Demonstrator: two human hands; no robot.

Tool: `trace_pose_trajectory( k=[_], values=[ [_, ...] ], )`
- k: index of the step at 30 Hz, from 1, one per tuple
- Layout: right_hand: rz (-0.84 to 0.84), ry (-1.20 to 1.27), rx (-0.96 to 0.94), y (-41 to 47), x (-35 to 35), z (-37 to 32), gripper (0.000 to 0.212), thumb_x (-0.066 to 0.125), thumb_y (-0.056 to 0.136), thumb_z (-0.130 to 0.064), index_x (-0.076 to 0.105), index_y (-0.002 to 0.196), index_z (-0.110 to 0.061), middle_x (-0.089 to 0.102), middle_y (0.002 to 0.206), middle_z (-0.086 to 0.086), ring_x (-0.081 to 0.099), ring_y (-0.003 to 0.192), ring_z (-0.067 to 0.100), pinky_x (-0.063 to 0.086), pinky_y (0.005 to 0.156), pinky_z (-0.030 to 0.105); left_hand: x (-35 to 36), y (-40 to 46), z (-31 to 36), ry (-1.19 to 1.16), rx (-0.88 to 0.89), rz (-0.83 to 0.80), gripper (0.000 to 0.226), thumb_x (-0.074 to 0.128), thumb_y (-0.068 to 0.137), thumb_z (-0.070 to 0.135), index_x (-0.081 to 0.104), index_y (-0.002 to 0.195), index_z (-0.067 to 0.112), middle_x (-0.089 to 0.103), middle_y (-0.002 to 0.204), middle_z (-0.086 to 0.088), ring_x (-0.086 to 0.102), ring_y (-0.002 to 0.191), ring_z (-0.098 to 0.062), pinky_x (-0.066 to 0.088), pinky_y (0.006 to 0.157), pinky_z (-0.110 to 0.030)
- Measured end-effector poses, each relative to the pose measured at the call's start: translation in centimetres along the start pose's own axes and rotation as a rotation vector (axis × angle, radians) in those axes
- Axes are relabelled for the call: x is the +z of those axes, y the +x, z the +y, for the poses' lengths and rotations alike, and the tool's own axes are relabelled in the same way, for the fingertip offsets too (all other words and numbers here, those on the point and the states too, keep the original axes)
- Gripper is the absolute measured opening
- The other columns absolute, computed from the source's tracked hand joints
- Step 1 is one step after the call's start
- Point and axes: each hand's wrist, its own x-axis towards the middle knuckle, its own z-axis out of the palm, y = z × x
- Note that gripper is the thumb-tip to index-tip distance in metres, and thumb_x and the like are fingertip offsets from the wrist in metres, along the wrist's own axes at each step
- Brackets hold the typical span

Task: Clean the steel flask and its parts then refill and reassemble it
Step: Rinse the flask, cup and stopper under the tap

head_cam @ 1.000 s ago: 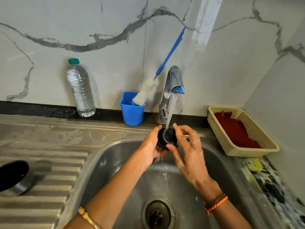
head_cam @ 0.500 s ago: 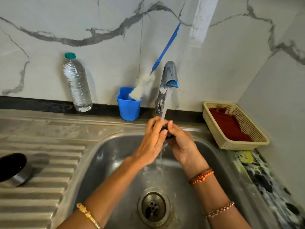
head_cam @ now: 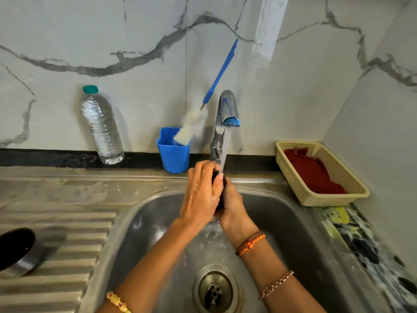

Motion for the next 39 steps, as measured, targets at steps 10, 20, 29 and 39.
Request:
trace_pose_trajectory(
  k=[10, 20, 29, 39],
  values=[
    [-0.045, -1.082, -1.09, -0.1, -1.5, 0.6, 0.076, 0.012, 0.085, -0.055, 0.037, 0.141, -0.009, 0.042, 0.14, 0.01, 0.034, 0.13, 0.017, 0.027, 0.111, 0.028, -1.1, 1.8, 2.4, -0.871, -1.271, -0.09, 0.036, 0.037, 0.097, 0.043, 0.06, 0.087, 0.018, 0.063, 0.077, -0.003, 0.06, 0.074, -0.015, 0.048, 0.062, -0.028],
    [-0.556, -1.027, -1.58, 1.2, -5.7, -2.0, 0.041, 0.042, 0.096, -0.026, 0.052, 0.123, 0.004, 0.05, 0.13, 0.011, 0.042, 0.129, 0.012, 0.034, 0.109, 0.025, -2.6, 1.7, 2.2, -1.184, -1.384, -0.284, 0.043, 0.044, 0.092, 0.048, 0.061, 0.085, 0.009, 0.063, 0.053, -0.005, 0.054, 0.039, -0.011, 0.043, 0.046, -0.022],
    [-0.093, -0.706, -1.111, -1.0, -3.6, -1.0, 0.035, 0.058, 0.088, -0.011, 0.054, 0.117, -0.03, 0.051, 0.114, -0.019, 0.054, 0.106, -0.004, 0.046, 0.092, 0.014, -1.4, 3.2, 2.8, -1.282, -1.093, -0.19, 0.034, 0.038, 0.097, 0.036, 0.057, 0.114, 0.012, 0.065, 0.099, -0.008, 0.061, 0.086, -0.016, 0.049, 0.076, -0.028],
    [-0.111, 0.079, -0.288, -2.0, -3.6, -1.4, 0.018, 0.048, 0.093, -0.006, 0.066, 0.098, -0.005, 0.068, 0.089, 0.009, 0.064, 0.085, 0.018, 0.051, 0.085, 0.029, -0.5, 0.4, 1.6, -0.168, -0.253, -0.269, 0.04, 0.048, 0.095, 0.021, 0.04, 0.134, 0.014, 0.042, 0.129, -0.001, 0.045, 0.116, -0.013, 0.036, 0.092, -0.017]
  ],
)
